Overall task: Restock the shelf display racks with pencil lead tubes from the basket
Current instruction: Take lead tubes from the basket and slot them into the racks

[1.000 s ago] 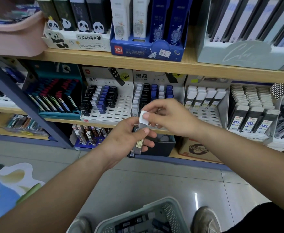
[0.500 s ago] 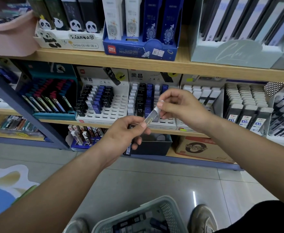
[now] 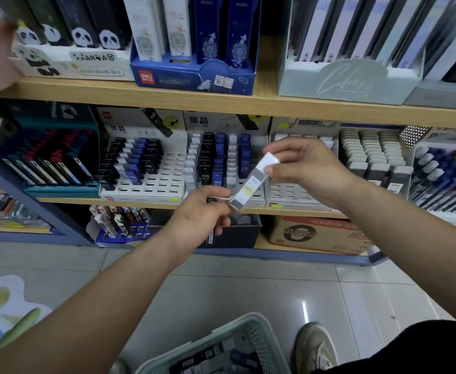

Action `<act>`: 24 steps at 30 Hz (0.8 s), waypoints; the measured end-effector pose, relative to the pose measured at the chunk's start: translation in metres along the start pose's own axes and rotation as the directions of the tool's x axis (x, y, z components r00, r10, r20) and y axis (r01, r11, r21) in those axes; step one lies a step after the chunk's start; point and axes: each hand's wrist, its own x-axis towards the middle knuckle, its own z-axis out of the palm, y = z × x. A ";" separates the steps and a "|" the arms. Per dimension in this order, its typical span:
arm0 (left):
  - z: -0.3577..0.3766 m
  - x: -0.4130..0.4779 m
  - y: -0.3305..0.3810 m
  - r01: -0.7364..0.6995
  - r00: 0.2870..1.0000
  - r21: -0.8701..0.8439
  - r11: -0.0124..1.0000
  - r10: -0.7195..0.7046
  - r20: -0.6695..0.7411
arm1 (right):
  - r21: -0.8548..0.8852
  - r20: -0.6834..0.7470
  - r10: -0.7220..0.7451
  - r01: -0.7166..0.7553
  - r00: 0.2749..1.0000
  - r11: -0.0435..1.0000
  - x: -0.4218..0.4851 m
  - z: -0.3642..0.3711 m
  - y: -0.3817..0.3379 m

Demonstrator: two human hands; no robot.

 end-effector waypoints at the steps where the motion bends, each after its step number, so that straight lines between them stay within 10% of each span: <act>1: 0.002 0.001 0.000 0.011 1.000 -0.010 1.000 -0.011 0.018 | -0.011 -0.033 -0.011 0.010 0.999 1.000 -0.001 -0.007 0.000; 11: 0.006 -0.007 -0.003 0.000 0.985 0.075 0.997 -0.013 0.172 | -0.613 -0.356 -0.349 0.065 0.867 0.787 0.009 -0.088 0.023; 24: -0.001 -0.006 -0.006 -0.045 0.989 -0.036 0.998 0.049 0.143 | -0.819 -0.207 -0.421 0.079 0.883 0.568 0.017 -0.099 0.038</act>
